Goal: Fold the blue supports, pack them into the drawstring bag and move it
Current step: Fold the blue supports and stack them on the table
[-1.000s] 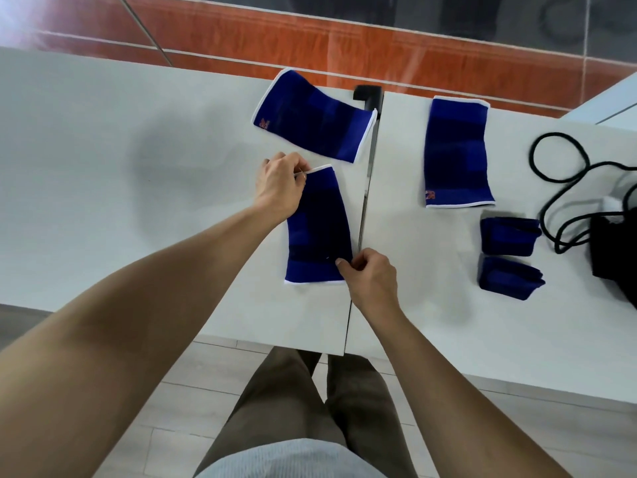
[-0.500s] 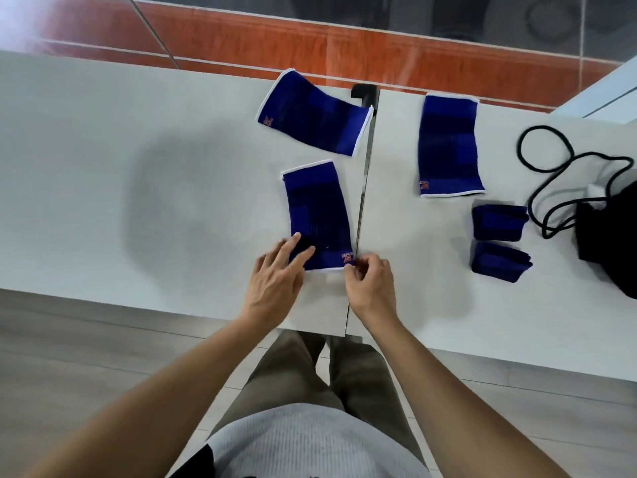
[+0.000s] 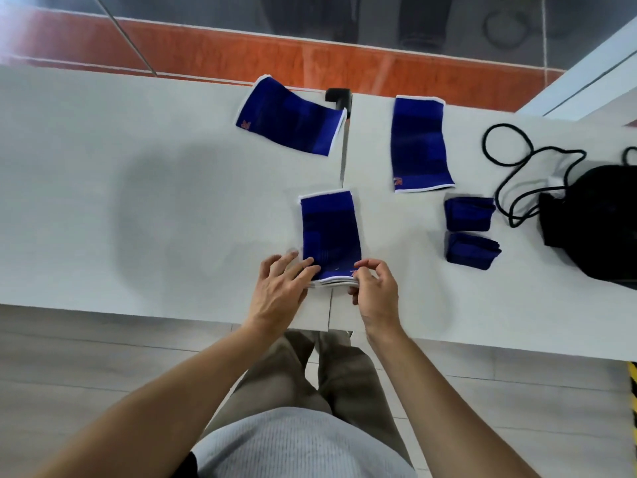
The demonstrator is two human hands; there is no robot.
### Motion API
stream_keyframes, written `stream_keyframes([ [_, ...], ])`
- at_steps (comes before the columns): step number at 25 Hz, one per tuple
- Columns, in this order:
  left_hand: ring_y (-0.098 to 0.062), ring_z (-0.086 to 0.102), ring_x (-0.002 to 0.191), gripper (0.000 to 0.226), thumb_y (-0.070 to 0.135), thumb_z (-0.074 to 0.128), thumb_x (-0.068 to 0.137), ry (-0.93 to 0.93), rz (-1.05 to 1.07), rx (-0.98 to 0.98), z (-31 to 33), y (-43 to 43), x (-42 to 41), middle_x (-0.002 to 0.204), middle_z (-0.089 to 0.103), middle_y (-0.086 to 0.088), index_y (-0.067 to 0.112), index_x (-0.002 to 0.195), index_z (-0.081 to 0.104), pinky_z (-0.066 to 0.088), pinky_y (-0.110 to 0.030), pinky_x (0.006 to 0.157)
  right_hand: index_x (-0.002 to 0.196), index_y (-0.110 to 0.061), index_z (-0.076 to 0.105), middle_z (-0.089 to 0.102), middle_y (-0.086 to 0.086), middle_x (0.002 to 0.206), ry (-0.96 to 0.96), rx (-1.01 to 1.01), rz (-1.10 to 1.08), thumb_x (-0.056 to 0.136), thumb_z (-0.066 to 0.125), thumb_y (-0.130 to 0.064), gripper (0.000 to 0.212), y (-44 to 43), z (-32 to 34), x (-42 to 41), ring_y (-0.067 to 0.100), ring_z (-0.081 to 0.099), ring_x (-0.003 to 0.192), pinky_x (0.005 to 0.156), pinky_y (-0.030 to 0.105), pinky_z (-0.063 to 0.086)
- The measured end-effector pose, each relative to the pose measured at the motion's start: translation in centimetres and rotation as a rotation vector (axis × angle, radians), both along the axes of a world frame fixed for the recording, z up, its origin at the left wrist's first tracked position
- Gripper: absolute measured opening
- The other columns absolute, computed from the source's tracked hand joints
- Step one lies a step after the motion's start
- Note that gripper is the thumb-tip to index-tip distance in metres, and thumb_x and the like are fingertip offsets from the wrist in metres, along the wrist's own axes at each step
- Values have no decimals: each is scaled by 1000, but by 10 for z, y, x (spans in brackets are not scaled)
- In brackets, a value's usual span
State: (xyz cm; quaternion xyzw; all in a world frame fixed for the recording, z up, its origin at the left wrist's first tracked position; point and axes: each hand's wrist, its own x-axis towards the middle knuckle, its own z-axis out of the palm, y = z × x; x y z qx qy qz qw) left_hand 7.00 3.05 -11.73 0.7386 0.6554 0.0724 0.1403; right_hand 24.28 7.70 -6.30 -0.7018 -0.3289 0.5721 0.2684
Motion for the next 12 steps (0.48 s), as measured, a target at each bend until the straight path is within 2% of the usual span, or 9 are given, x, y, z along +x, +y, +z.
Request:
stream_keyframes([
  [2, -32, 60, 125, 40, 20, 81, 81, -34, -63, 65, 3, 3, 7, 125, 71, -5, 19, 120, 70, 35, -46, 109, 113, -23, 57, 64, -5, 101, -15, 130, 162, 97, 61, -20, 16, -16, 2, 23, 12, 63, 83, 69, 19, 54],
  [3, -30, 61, 125, 38, 21, 81, 81, -50, -98, 72, 5, 4, 9, 122, 72, -5, 19, 118, 70, 34, -44, 109, 122, -28, 52, 61, -12, 111, -65, 187, 316, 93, 67, -23, 32, -23, 3, 35, 9, 62, 92, 76, 18, 55],
  [5, -28, 61, 125, 36, 22, 81, 82, -88, -167, 64, 11, 7, 13, 118, 74, -6, 19, 116, 70, 33, -41, 109, 137, -30, 45, 51, -15, 125, -294, 277, 574, 85, 76, -22, 61, -29, -1, 59, 8, 56, 103, 86, 17, 53],
  [6, -26, 62, 125, 35, 22, 80, 82, -102, -201, 42, 14, 8, 15, 117, 75, -6, 19, 115, 70, 34, -40, 109, 139, -28, 47, 49, -11, 126, -414, 341, 632, 84, 77, -19, 64, -26, -3, 68, 9, 54, 106, 91, 21, 51],
  [8, -23, 64, 120, 32, 23, 77, 85, -138, -249, -20, 21, 9, 17, 115, 75, -3, 19, 116, 69, 39, -40, 109, 132, -23, 59, 55, -3, 130, -542, 468, 713, 86, 76, -20, 49, -15, -10, 78, 16, 54, 114, 100, 31, 47],
  [9, -21, 66, 114, 29, 23, 73, 88, -179, -249, -68, 25, 9, 18, 114, 74, -1, 19, 117, 68, 42, -40, 107, 127, -23, 62, 60, -1, 130, -538, 494, 754, 88, 73, -23, 40, -7, -12, 81, 18, 56, 116, 101, 33, 45],
  [12, -17, 67, 88, 20, 24, 63, 97, -400, -71, -266, 39, 13, 21, 106, 71, 2, 20, 116, 60, 54, -35, 85, 129, -22, 59, 71, -1, 119, -444, 452, 824, 97, 61, -32, 34, 12, -13, 79, 19, 67, 104, 95, 30, 53],
])
